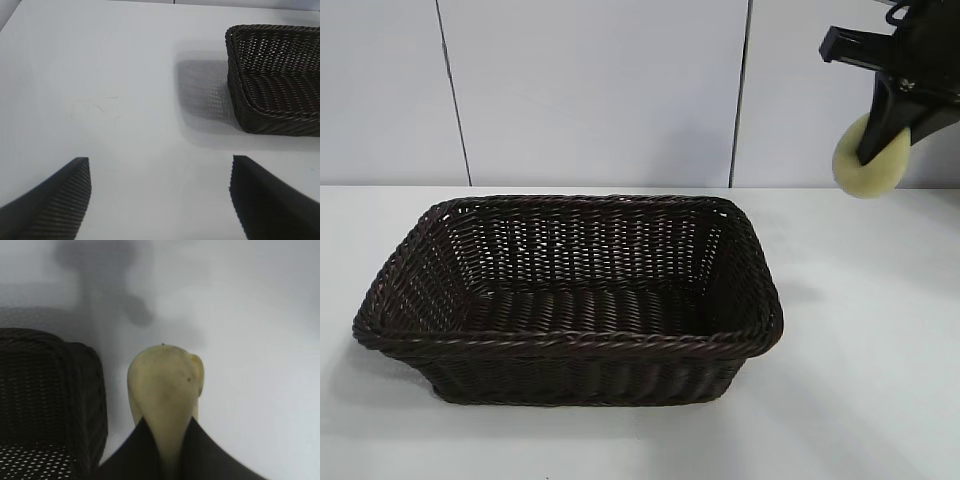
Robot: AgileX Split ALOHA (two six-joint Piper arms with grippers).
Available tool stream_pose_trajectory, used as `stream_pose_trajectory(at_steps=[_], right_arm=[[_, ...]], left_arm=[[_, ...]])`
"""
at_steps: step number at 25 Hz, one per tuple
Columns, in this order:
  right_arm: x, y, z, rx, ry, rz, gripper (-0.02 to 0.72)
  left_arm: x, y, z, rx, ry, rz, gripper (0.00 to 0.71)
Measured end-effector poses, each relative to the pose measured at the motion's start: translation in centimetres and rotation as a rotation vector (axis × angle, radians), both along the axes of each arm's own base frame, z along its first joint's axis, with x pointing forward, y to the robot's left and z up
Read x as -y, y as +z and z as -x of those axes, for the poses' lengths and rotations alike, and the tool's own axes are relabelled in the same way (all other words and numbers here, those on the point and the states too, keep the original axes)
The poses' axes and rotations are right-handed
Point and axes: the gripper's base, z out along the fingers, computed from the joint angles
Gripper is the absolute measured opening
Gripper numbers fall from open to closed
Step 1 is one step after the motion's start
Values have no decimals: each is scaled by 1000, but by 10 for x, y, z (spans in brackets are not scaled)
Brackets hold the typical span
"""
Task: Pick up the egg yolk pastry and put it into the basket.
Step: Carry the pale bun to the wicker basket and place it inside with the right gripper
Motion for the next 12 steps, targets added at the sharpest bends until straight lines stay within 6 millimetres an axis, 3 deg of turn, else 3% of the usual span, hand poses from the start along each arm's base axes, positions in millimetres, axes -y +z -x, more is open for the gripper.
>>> stream_pose_trajectory(at_steps=[5, 12], right_arm=[[-58, 4, 20, 79, 135, -43, 30], [-106, 3, 37, 183, 231, -99, 30]], left_arm=[[0, 0, 0, 0, 0, 0, 560], [0, 0, 0, 0, 0, 0, 560]])
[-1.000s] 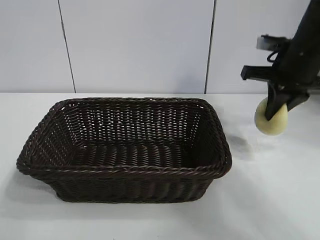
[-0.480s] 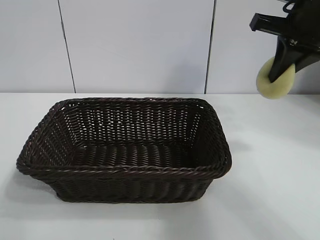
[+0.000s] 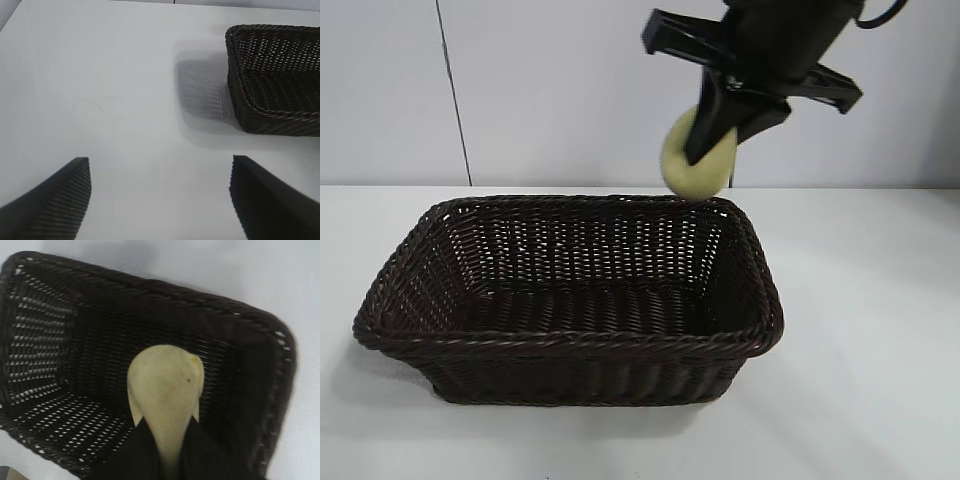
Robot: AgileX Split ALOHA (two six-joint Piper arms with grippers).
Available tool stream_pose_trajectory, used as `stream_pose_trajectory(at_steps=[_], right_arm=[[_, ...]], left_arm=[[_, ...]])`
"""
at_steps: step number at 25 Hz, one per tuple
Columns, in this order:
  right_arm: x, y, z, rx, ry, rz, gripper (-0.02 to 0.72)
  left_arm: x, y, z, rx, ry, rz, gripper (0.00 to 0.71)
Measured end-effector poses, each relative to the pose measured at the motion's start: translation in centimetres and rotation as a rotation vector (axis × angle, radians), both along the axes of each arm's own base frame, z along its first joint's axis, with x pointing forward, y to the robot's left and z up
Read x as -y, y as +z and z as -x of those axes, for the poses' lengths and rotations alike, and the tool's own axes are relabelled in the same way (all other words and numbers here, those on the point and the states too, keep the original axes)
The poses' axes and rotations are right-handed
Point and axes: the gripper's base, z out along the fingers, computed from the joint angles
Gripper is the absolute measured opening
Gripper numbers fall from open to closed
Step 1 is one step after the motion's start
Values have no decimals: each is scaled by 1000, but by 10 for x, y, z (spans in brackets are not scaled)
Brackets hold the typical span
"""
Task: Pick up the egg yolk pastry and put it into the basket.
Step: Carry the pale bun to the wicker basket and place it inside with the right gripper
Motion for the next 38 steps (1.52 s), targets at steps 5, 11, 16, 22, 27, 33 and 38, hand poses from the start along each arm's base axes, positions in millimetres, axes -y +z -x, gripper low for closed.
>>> stream_pose_trajectory(at_steps=[5, 11, 16, 22, 27, 33, 38], right_arm=[[-17, -32, -7, -26, 14, 25, 30], [-28, -88, -23, -76, -5, 73, 30], [-30, -109, -26, -118, -20, 95, 30], [-29, -111, -23, -163, -34, 103, 197], [-26, -110, -19, -196, -15, 144, 544], [-28, -77, -22, -199, 20, 170, 607], [-23, -38, -37, -195, -35, 202, 610]], left_arm=[[0, 0, 0, 0, 0, 0, 560], [0, 0, 0, 0, 0, 0, 560], [0, 0, 0, 0, 0, 0, 560], [0, 0, 0, 0, 0, 0, 560], [0, 0, 0, 0, 0, 0, 560], [0, 0, 0, 0, 0, 0, 560], [0, 0, 0, 0, 0, 0, 560]])
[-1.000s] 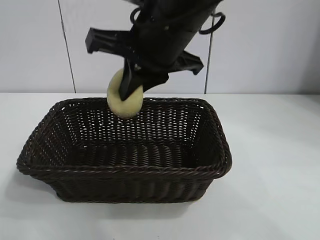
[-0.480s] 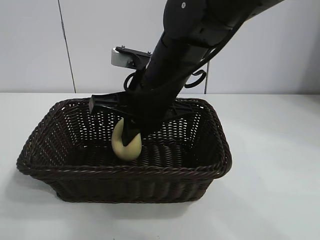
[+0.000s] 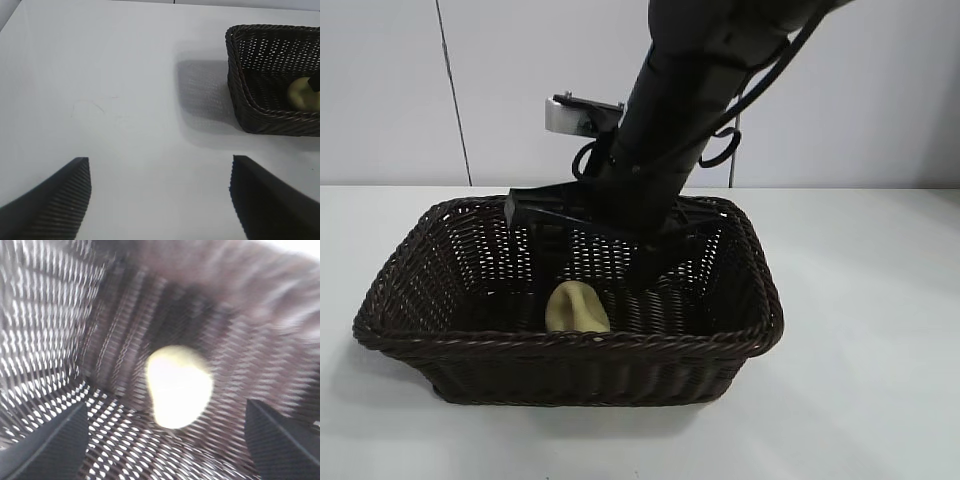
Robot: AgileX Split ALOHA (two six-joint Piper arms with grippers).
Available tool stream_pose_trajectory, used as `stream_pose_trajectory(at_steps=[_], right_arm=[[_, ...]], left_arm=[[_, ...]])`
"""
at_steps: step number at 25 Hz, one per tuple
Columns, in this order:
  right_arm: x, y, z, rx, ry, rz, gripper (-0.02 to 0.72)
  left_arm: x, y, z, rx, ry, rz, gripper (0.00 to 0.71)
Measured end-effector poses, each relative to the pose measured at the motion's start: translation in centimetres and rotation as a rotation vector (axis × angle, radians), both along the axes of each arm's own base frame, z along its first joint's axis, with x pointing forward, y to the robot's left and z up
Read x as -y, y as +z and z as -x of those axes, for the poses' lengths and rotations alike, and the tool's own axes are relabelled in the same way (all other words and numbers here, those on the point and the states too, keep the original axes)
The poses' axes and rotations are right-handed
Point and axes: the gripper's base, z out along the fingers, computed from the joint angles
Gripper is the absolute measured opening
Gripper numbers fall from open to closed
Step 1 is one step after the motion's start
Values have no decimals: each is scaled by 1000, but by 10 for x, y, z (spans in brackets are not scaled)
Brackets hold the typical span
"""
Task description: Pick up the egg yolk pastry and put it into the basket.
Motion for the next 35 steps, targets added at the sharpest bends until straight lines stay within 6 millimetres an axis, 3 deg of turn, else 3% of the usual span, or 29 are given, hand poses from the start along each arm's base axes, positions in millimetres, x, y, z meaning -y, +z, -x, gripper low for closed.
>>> stream_pose_trajectory(at_steps=[6, 16, 20, 26, 31, 35], right_arm=[[32, 24, -15, -64, -70, 91, 610], [94, 24, -42, -79, -198, 201, 610], [129, 25, -56, -47, -263, 277, 610], [200, 25, -73, -58, -394, 304, 610], [247, 24, -77, -73, -474, 313, 610], [277, 13, -73, -124, -523, 329, 610]], left_arm=[[0, 0, 0, 0, 0, 0, 560], [0, 0, 0, 0, 0, 0, 560], [0, 0, 0, 0, 0, 0, 560], [0, 0, 0, 0, 0, 0, 560], [0, 0, 0, 0, 0, 0, 560], [0, 0, 0, 0, 0, 0, 560]])
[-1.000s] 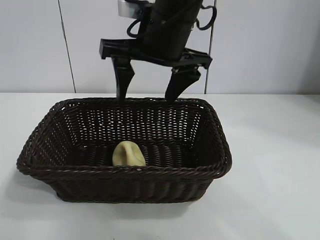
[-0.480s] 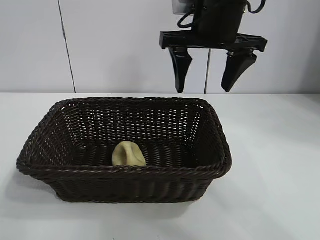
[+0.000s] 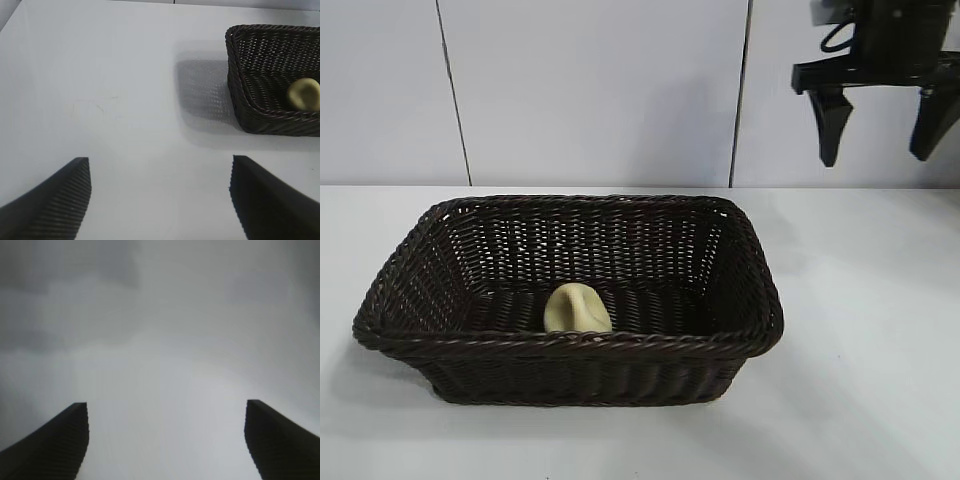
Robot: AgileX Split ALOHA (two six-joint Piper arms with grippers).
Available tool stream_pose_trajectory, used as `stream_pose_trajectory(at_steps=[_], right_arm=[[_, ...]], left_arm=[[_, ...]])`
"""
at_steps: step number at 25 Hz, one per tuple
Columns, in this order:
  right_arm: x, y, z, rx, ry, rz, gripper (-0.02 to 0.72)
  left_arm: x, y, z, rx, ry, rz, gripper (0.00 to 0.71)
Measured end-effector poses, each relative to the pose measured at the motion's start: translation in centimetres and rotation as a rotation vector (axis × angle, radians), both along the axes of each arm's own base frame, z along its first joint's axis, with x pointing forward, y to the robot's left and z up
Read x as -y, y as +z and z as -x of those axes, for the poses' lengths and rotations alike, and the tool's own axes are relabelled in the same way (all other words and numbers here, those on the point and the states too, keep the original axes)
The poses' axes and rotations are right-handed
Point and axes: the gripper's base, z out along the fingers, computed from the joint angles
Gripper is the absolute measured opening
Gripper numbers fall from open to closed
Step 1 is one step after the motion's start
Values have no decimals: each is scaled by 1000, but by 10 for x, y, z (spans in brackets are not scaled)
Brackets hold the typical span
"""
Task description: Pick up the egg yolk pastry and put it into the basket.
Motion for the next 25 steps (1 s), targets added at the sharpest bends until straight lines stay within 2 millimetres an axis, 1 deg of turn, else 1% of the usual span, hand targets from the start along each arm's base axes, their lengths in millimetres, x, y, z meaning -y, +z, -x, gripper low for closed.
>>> stream_pose_trajectory(at_steps=[2, 6, 8, 11, 15, 18, 19, 20, 23, 25], right_arm=[[8, -9, 4, -32, -16, 0, 610], [6, -24, 17, -103, 9, -33, 610], [3, -25, 26, -121, 19, -57, 610], [0, -21, 41, -130, 31, -75, 610], [-1, 0, 67, -95, 42, -76, 610], [-2, 25, 90, -34, 46, -82, 610], [-3, 37, 100, -1, 50, -84, 610], [-3, 43, 111, 17, 54, -87, 610], [-5, 58, 139, 58, 70, -92, 610], [-6, 62, 162, 76, 74, -99, 610]], left_arm=[[0, 0, 0, 0, 0, 0, 560], [0, 0, 0, 0, 0, 0, 560], [0, 0, 0, 0, 0, 0, 560], [0, 0, 0, 0, 0, 0, 560], [0, 0, 0, 0, 0, 0, 560], [0, 0, 0, 0, 0, 0, 560], [0, 0, 0, 0, 0, 0, 560], [0, 0, 0, 0, 0, 0, 560], [0, 0, 0, 0, 0, 0, 560], [0, 0, 0, 0, 0, 0, 560]])
